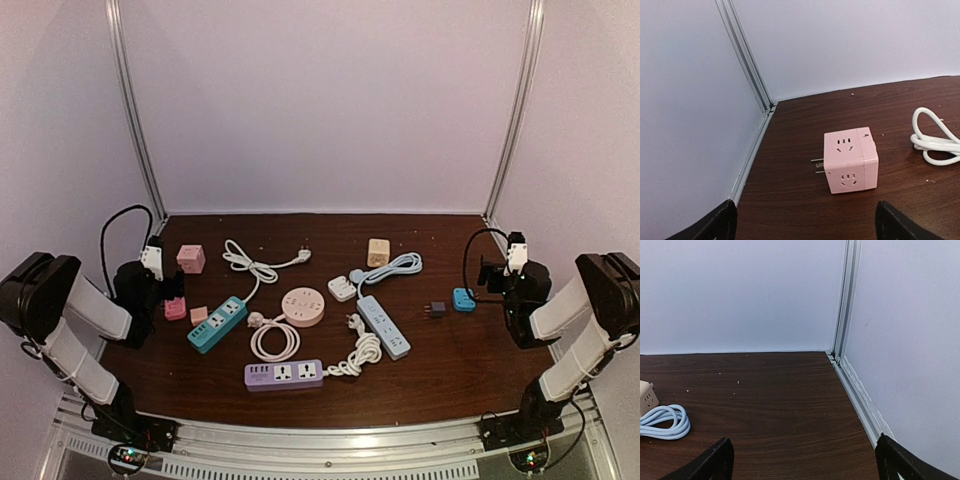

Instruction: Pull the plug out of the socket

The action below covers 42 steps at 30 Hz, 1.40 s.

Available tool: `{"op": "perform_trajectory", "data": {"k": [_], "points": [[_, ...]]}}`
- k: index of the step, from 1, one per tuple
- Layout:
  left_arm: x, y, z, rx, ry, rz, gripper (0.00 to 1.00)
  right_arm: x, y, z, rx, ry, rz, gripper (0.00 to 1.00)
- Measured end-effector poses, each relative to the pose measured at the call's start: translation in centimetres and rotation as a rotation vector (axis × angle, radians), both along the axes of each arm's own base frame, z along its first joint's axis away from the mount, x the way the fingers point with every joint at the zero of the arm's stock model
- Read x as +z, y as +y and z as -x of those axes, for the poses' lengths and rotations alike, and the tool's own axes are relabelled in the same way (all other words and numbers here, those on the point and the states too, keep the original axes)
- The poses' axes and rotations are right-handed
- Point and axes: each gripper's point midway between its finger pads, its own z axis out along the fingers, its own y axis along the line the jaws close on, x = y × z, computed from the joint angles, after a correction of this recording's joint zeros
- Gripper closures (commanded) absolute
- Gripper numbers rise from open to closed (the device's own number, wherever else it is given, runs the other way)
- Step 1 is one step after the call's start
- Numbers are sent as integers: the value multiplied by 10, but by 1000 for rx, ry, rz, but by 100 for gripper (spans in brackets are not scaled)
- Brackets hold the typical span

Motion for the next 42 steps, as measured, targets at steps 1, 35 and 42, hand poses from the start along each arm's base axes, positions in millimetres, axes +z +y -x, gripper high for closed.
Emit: {"op": "perform_trajectory", "data": {"k": [1,35,42], "points": [[0,0,-2,-9,1,5,2,0,0,0,0,0,0,0],[6,-5,-8,-61,-13,26,2,0,0,0,0,0,0,0],[6,-5,-8,-61,-13,26,2,0,0,0,0,0,0,0]]}}
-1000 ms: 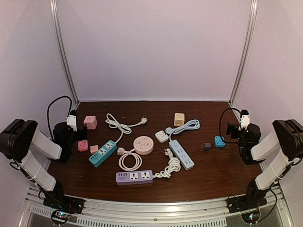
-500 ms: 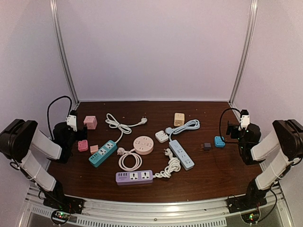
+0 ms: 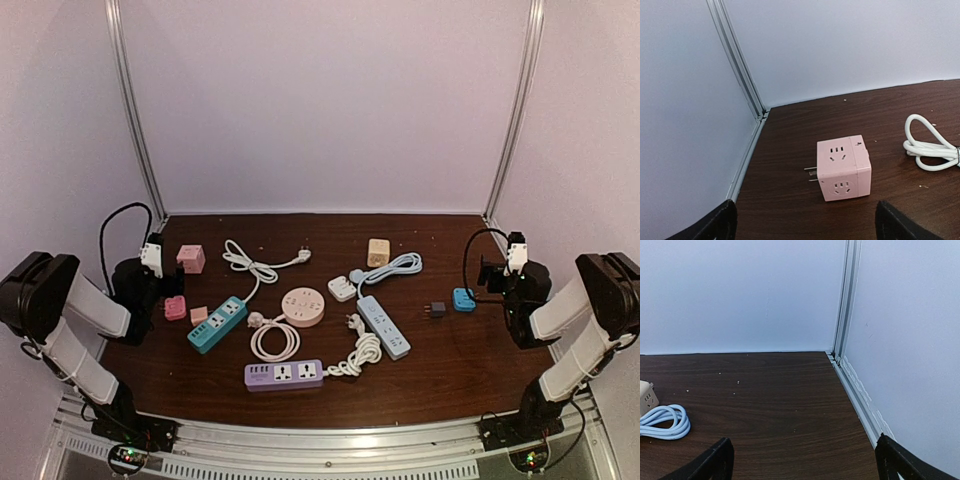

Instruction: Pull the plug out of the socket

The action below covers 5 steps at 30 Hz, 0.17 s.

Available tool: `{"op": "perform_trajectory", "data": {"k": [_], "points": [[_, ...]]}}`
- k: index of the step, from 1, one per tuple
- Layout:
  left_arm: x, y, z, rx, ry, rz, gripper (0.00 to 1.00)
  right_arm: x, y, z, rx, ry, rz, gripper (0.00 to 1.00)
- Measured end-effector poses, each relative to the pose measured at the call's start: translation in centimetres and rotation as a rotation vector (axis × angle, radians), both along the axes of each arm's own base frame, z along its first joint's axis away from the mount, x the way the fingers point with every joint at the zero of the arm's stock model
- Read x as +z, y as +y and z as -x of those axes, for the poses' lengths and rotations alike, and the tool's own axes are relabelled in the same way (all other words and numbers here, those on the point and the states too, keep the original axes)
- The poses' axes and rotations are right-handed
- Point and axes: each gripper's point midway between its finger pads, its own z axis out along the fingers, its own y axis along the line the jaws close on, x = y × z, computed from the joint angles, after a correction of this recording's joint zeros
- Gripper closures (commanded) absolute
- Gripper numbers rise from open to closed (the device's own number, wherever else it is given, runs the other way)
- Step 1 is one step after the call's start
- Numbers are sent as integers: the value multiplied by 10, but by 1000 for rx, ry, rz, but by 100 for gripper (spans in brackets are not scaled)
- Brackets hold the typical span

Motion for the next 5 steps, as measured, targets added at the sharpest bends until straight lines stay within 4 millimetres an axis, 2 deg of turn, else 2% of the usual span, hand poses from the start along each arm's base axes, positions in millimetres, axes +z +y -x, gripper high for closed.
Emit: {"op": "perform_trajectory", "data": {"k": [5], "points": [[0,0,0,0,0,0,2,0,0,0,0,0,0,0]]}}
